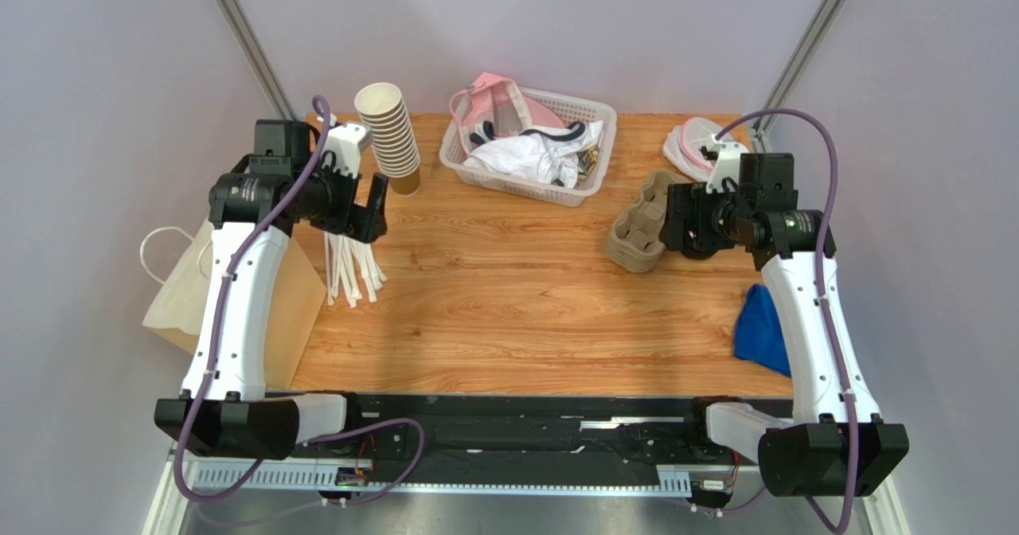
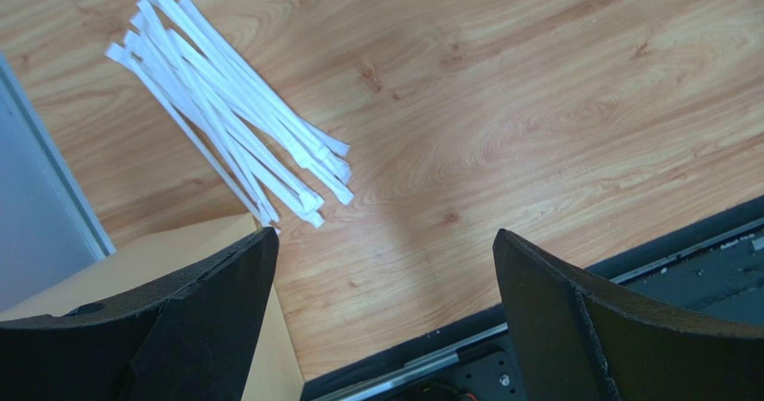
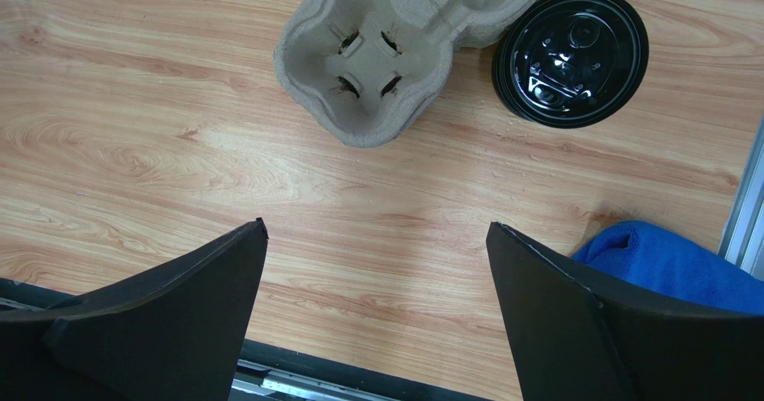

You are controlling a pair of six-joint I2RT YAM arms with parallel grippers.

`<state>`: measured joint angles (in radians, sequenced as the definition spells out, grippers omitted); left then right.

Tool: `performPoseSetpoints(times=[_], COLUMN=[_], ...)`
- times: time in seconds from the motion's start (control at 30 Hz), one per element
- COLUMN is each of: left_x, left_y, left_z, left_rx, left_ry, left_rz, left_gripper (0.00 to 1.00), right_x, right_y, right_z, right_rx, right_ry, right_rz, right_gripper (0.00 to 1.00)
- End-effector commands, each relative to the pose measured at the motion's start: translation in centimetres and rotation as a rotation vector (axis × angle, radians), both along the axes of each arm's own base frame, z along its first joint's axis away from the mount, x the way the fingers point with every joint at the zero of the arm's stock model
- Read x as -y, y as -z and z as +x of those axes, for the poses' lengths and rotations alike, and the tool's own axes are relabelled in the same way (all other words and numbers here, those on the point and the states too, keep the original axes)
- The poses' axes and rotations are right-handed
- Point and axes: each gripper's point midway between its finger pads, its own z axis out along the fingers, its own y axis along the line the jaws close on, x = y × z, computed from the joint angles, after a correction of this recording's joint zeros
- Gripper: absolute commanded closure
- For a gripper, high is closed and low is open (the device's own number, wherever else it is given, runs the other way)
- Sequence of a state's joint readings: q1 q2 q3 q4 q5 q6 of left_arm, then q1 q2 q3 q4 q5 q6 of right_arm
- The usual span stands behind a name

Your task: Pack the takeout coffee

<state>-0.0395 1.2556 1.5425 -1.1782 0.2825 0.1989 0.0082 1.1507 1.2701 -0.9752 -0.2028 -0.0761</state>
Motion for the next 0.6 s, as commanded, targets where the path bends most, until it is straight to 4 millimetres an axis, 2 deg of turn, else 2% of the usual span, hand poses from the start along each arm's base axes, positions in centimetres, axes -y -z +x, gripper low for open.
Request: performPoseSetpoints(times=[0.0, 0.07, 0.1, 0.17, 0.2, 0.23, 0.27, 0.3, 0.33, 0.37, 0.4, 0.43, 0.47, 0.5, 0.57], left_x=[-0.3, -0.7, -0.9, -1.8, -2.2, -2.6, -3.3, -3.6, -3.8, -4.2, -4.8, -5.1, -5.3, -4.9, -5.7], left_y=[-5.4, -6.2, -8.2, -8.5, -10.5, -10.0, -10.4, -12.4, -11.7, -13.9, -13.1, -13.8, -15.3, -14.8, -15.2], left_z=[2.5, 4.1, 4.8, 7.0, 7.8, 9.4, 10.3, 11.1, 12.8, 13.6, 15.4, 16.1, 16.8, 18.0, 19.6], left_rx=[0.150, 0.156, 0.210, 0.209, 0.261, 0.244, 0.257, 0.310, 0.294, 0.361, 0.351, 0.372, 0.425, 0.419, 0.457], left_ry=[-0.040, -0.077, -0.092, -0.157, -0.184, -0.213, -0.252, -0.282, -0.299, -0.321, -0.356, -0.374, -0.386, -0.398, -0.419], left_rz=[-0.004, 0.005, 0.006, 0.033, 0.037, 0.049, 0.068, 0.058, 0.066, 0.056, 0.067, 0.053, 0.027, -0.006, -0.048], left_gripper=[0.01, 0.01, 0.01, 0.01, 0.01, 0.01, 0.01, 0.01, 0.01, 0.01, 0.01, 0.01, 0.01, 0.01, 0.01], right_x=[-0.5, -0.5, -0.6, -0.5, -0.5, -0.5, -0.5, -0.6, -0.5, -0.6, -0.5, -0.5, -0.5, -0.5, -0.5], right_y=[-1.4, -1.3, -1.2, -1.1, -1.1, -1.1, -1.1, -1.1, -1.0, -0.9, -0.8, -0.8, -0.7, -0.6, -0.5], right_z=[0.5, 0.5, 0.5, 0.4, 0.4, 0.4, 0.4, 0.4, 0.4, 0.5, 0.5, 0.5, 0.6, 0.6, 0.6], right_rx=[0.048, 0.043, 0.042, 0.041, 0.040, 0.041, 0.038, 0.037, 0.033, 0.026, 0.024, 0.024, 0.018, 0.017, 0.011], right_ry=[-0.021, -0.023, -0.026, -0.025, -0.026, -0.024, -0.026, -0.029, -0.029, -0.031, -0.031, -0.030, -0.031, -0.031, -0.032], right_rz=[0.014, 0.016, 0.017, 0.016, 0.013, 0.013, 0.013, 0.014, 0.013, 0.014, 0.013, 0.012, 0.011, 0.009, 0.008], right_gripper=[0.00, 0.00, 0.00, 0.00, 0.00, 0.00, 0.00, 0.00, 0.00, 0.00, 0.00, 0.00, 0.00, 0.00, 0.00])
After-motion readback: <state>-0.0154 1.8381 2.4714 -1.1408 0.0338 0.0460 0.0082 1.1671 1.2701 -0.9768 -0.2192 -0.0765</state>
